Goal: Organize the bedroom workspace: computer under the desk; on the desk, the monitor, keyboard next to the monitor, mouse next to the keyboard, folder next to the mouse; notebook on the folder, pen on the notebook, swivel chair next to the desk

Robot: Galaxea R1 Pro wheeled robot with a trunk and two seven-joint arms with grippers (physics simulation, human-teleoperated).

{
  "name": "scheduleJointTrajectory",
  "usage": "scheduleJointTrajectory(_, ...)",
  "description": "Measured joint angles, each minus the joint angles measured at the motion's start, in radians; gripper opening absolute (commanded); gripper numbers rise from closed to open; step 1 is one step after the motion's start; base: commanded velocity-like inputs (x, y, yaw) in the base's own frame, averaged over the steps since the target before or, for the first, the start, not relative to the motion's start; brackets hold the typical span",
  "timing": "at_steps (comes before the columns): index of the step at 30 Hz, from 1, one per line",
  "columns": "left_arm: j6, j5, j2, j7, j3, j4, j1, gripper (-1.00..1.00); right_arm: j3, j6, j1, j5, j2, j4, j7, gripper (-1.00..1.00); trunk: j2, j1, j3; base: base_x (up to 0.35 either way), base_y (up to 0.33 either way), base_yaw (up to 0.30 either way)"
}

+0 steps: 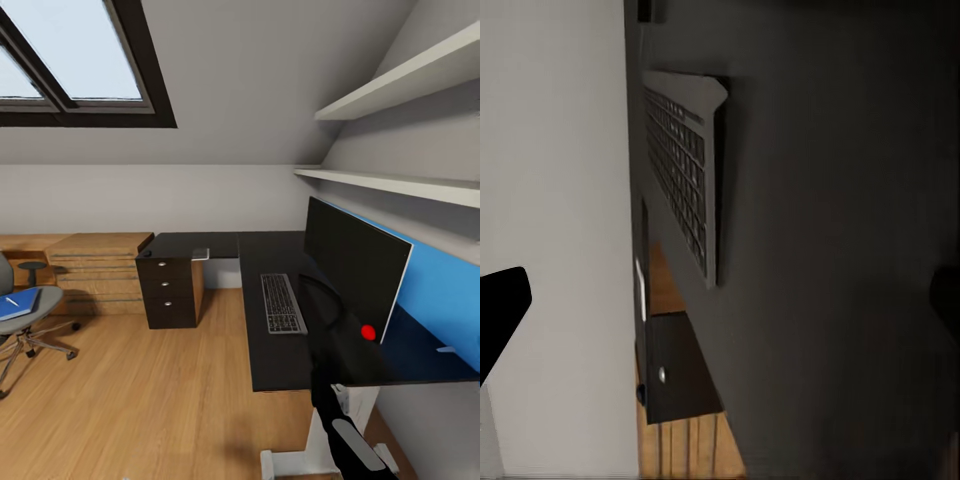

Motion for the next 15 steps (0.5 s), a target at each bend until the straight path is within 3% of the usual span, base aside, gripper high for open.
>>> scheduleJointTrajectory(10,0.000,0.001,0.000,0.002,0.001,0.000,0.000,1.00,0.008,-0.002,0.000,0.009,0.007,0.003,0.000,1.00,0.000,0.000,0.000,-0.335,0.099,0.000)
scheduleJointTrajectory(13,0.000,0.001,0.000,0.001,0.001,0.000,0.000,1.00,0.011,-0.002,0.000,0.042,0.016,0.005,0.000,1.00,0.000,0.000,0.000,-0.332,0.119,0.000)
scheduleJointTrajectory(15,0.000,0.002,0.000,0.002,0.001,0.000,0.000,1.00,0.013,-0.003,0.000,0.103,0.034,0.011,-0.001,1.00,0.000,0.000,0.000,-0.311,0.162,0.000)
